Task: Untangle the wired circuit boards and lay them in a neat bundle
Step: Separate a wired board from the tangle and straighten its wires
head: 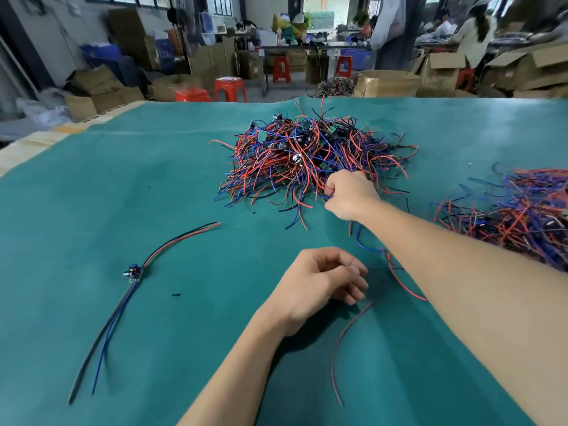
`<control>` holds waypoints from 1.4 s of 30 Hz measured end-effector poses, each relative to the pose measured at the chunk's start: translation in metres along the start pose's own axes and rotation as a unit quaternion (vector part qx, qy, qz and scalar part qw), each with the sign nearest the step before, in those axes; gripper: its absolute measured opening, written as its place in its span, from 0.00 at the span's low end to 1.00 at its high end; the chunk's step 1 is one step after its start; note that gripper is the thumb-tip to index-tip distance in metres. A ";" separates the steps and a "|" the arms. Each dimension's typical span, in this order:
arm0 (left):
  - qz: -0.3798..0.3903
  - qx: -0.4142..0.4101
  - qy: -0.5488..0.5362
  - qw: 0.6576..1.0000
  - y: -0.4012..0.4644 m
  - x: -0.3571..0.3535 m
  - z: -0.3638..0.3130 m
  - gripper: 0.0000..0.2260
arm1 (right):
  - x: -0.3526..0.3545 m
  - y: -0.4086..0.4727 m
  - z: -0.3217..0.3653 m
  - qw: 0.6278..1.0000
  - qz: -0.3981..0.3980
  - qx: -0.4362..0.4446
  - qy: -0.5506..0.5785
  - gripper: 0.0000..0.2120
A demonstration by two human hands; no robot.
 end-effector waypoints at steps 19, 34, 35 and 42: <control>-0.086 0.030 -0.141 0.986 0.003 0.011 0.003 0.10 | 0.043 -0.178 -0.045 0.921 -0.132 0.136 0.341 0.18; -0.060 0.026 -0.130 0.989 -0.002 0.014 0.002 0.11 | 0.007 -0.171 -0.064 0.827 0.008 0.081 0.557 0.12; -0.060 0.028 -0.123 0.990 -0.002 0.014 0.002 0.11 | 0.008 -0.170 -0.068 0.820 -0.004 0.071 0.568 0.12; -0.034 0.019 -0.127 0.991 -0.001 0.009 0.003 0.09 | 0.012 -0.159 -0.099 0.814 -0.089 -0.008 0.574 0.13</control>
Point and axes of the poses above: each hand's wrist, its own y-axis towards the middle knuckle, its own x-axis out of the back of the hand, z = x × y, the point moved 10 cm from there along y, towards the middle knuckle, and after that the axes turned 12 degrees about -x, right-handed, at the moved point
